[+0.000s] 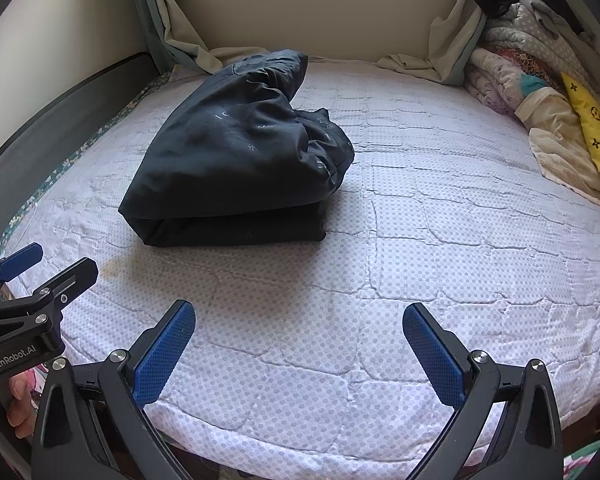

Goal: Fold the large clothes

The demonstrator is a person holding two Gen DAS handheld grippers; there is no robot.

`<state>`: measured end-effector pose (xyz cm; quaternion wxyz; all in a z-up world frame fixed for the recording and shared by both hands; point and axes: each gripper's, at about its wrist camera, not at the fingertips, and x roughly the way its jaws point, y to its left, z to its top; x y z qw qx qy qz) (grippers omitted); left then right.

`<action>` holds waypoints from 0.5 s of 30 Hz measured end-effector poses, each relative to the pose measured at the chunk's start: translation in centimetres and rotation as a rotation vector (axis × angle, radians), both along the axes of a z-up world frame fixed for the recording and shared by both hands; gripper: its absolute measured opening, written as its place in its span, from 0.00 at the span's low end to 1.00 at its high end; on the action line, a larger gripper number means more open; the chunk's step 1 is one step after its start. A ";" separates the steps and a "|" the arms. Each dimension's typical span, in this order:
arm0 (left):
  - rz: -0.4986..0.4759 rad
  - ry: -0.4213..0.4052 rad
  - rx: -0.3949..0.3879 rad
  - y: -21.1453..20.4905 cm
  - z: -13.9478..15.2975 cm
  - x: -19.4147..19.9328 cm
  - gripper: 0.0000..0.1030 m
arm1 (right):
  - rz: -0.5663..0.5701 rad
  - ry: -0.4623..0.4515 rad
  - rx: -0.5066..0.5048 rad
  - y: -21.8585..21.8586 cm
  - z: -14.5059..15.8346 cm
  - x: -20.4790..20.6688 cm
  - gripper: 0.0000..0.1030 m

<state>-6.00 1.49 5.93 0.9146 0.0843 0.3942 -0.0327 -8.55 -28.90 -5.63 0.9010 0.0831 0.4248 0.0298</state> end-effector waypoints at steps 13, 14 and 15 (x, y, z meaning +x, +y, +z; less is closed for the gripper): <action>-0.003 -0.037 0.012 0.4 0.6 -0.4 0.99 | 0.001 0.010 0.005 0.0 -0.1 0.1 1.00; -0.001 -0.040 0.017 0.4 0.6 -0.3 0.99 | 0.001 0.011 0.005 0.0 -0.2 0.1 1.00; 0.003 -0.041 0.022 0.4 0.6 -0.3 0.99 | 0.000 0.012 0.004 0.0 -0.2 0.1 1.00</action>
